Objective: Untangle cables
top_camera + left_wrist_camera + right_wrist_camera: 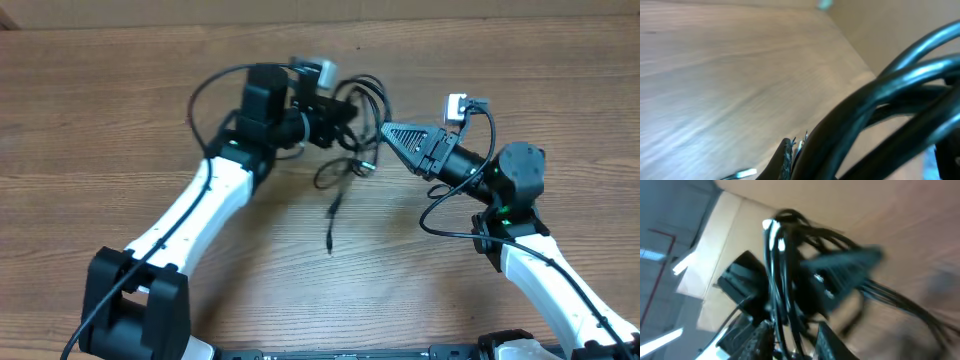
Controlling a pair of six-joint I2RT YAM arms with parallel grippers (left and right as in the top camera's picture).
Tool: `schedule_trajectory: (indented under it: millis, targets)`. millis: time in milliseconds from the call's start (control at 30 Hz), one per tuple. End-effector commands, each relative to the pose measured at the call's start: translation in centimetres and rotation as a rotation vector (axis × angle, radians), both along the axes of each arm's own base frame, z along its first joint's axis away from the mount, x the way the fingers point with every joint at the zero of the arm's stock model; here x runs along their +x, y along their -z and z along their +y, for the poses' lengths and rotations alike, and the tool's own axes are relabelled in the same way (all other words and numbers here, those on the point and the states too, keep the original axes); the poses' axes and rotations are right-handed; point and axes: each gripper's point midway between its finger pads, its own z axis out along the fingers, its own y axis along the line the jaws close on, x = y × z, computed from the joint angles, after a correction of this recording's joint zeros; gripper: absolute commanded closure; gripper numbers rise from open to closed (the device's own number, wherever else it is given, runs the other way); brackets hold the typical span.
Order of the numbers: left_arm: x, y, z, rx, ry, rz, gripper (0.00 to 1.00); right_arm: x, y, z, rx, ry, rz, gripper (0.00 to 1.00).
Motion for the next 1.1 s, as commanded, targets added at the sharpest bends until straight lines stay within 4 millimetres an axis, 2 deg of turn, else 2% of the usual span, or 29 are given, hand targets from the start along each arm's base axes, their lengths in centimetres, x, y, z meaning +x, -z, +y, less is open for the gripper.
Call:
schedule_trajectory:
  millis: [0,33,100,200,267,333,433,533,667,833,1000,1067]
  targets:
    - [2.5,0.1,4.2,0.008,-0.106,-0.003,0.96,1.3,1.9,-1.1,-0.158,0.098,-0.066,0.63]
    - [3.0,0.0,5.7,-0.001,-0.144,0.012,0.96,1.7,3.7,-1.6,-0.229,0.135,-0.045,0.57]
    - [3.3,0.4,7.3,-0.015,-0.203,0.078,0.96,1.7,4.9,-1.9,-0.292,0.137,-0.052,0.53]
    - [3.6,3.3,10.0,0.032,-0.398,0.247,0.96,1.5,5.0,-1.7,-0.317,0.119,-0.087,0.45]
    - [3.2,4.6,10.8,0.062,-0.464,0.313,0.96,1.4,4.8,-1.7,-0.331,0.113,-0.115,0.39]
    - [2.7,5.2,10.7,0.08,-0.472,0.344,0.96,1.2,4.7,-1.3,-0.363,0.091,-0.175,0.32]
    - [2.3,5.8,11.4,0.141,-0.554,0.358,0.96,0.5,4.3,0.5,-0.437,0.042,-0.326,0.2]
    - [1.9,4.8,10.7,0.154,-0.543,0.33,0.96,0.7,4.2,1.6,-0.512,0.068,-0.394,0.15]
    - [1.5,3.7,10.5,0.167,-0.559,0.298,0.96,0.5,3.6,3.2,-0.536,0.07,-0.423,0.14]
    - [0.4,2.7,9.1,0.172,-0.524,0.29,0.96,0.3,4.3,4.9,-0.667,0.104,-0.508,0.16]
    - [-0.4,2.2,7.5,0.173,-0.485,0.279,0.96,0.7,6.0,5.7,-0.787,0.145,-0.522,0.17]
    - [-0.5,2.2,7.3,0.173,-0.48,0.278,0.96,0.9,6.4,6.2,-0.795,0.133,-0.511,0.21]
